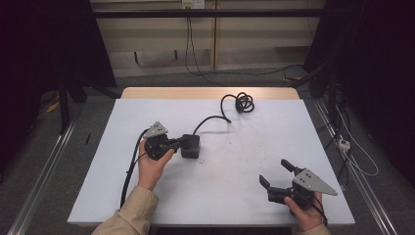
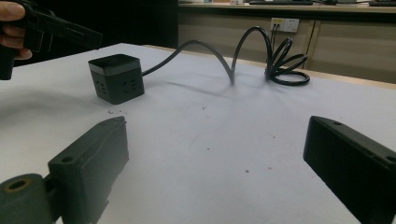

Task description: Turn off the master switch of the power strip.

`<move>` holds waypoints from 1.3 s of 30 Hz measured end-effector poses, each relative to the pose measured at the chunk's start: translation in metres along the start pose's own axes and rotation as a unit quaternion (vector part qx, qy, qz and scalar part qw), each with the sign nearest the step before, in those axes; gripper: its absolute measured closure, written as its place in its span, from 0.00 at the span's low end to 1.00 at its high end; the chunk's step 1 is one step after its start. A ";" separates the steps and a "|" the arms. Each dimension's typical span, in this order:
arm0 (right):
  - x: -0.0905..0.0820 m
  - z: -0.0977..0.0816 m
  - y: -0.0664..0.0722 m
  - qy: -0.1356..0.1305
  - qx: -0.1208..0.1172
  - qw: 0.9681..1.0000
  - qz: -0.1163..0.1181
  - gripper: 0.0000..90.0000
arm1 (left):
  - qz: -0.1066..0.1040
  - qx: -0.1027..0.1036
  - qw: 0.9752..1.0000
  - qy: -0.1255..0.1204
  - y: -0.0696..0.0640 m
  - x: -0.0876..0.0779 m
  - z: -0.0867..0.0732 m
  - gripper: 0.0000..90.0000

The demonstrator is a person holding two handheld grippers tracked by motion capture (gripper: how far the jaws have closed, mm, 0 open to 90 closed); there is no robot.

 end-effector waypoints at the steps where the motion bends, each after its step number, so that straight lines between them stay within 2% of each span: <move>1: 0.000 0.000 0.000 0.000 0.000 1.000 0.000 0.07 | -0.001 -0.001 1.000 0.001 0.000 0.000 0.000 1.00; 19: 0.001 0.001 0.001 0.000 -0.007 1.000 0.002 0.07 | -0.001 -0.009 1.000 0.012 -0.001 0.006 0.002 1.00; 36: 0.001 0.000 0.001 0.001 -0.007 1.000 0.004 0.06 | -0.003 0.007 1.000 0.019 -0.004 0.013 0.005 1.00; 39: 0.001 0.000 0.001 0.001 -0.007 1.000 0.004 0.06 | -0.003 0.000 1.000 0.020 -0.005 0.014 0.005 1.00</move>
Point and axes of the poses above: each handheld gripper's, and its own axes: x roughly forward along the jaws, z roughly out of its top, y roughly to its left, the point moved 5 cm from there along x, roughly forward along the jaws, and after that the axes turned 15 degrees about z, right-handed, at the moved point
